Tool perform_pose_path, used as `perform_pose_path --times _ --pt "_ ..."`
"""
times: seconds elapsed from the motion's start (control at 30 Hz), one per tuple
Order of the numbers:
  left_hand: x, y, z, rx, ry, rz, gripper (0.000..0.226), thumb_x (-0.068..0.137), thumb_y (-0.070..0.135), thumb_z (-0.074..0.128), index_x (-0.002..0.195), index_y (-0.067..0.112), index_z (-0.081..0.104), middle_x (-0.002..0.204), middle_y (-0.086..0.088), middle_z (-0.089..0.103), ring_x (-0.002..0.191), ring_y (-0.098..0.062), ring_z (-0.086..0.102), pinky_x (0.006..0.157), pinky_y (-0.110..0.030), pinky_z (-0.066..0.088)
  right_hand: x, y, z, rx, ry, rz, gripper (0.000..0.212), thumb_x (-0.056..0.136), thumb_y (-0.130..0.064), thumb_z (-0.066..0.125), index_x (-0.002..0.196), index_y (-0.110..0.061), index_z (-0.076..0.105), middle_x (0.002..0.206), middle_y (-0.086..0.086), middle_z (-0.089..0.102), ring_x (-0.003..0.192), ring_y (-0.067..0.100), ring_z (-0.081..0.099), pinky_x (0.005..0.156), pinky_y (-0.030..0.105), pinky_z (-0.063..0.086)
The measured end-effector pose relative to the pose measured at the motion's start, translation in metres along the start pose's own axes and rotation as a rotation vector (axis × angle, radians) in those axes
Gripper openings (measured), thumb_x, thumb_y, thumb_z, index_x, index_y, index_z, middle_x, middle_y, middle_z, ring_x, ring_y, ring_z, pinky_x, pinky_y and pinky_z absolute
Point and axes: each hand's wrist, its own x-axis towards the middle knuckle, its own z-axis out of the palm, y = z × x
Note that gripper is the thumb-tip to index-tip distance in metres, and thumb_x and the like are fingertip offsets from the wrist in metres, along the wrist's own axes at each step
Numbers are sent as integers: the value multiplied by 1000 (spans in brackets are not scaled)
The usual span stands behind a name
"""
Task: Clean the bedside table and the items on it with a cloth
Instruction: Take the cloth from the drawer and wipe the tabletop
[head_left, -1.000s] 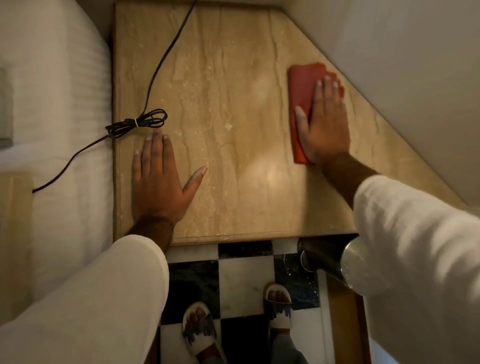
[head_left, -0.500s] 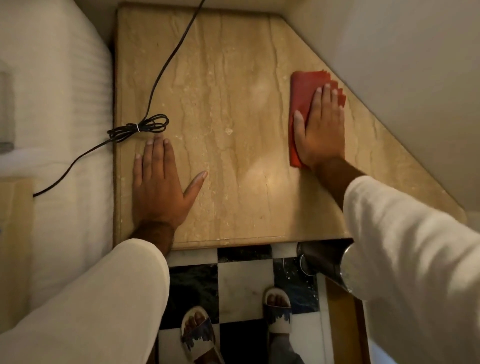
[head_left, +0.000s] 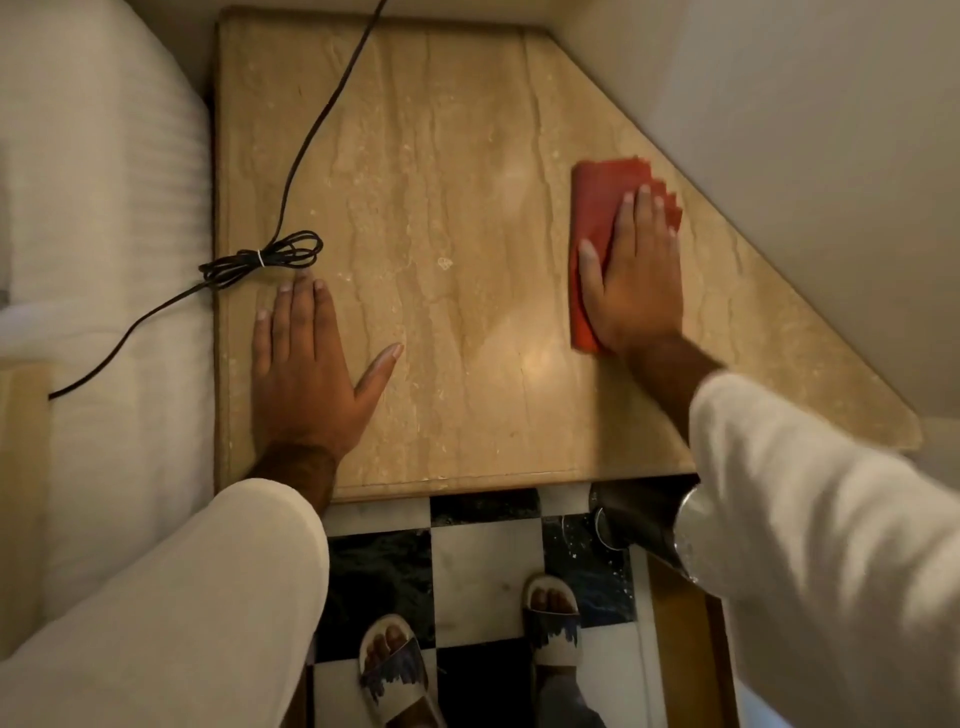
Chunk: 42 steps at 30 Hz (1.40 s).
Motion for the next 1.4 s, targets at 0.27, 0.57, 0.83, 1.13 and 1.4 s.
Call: perform_pose_path --times 0.27,0.57,0.83,1.13,1.4 --pt "-1 1 -3 -20 7 -2 97 99 75 31 163 2 22 172 -20 23 160 -35 21 131 -53 16 -83 49 3 -14 -8 -61 73 111 -50 31 168 -9 8 177 11 5 165 26 2 134 47 7" --pt "0 -1 1 -70 43 17 98 99 76 28 163 3 21 172 -20 22 159 -37 21 130 -52 13 -103 22 10 13 111 786 77 110 -48 19 165 5 7 174 25 5 163 37 6 132 52 9" --pt "-1 -2 4 -90 80 23 97 100 77 29 162 3 20 171 -20 22 158 -38 22 129 -53 14 -151 90 -2 -84 27 273 76 110 -43 38 166 0 12 174 22 10 163 36 8 133 48 10" --pt "0 -2 10 -83 101 20 96 101 77 30 162 4 20 171 -20 23 159 -37 21 129 -50 10 -148 -9 28 -93 81 301 77 110 -47 23 165 4 10 174 26 6 163 38 5 133 49 4" --pt "0 -6 16 -92 124 23 95 100 78 31 163 8 19 172 -17 21 159 -35 21 128 -43 4 -112 64 11 -48 -4 -159 78 109 -51 33 167 -5 12 176 16 7 164 29 5 133 49 11"
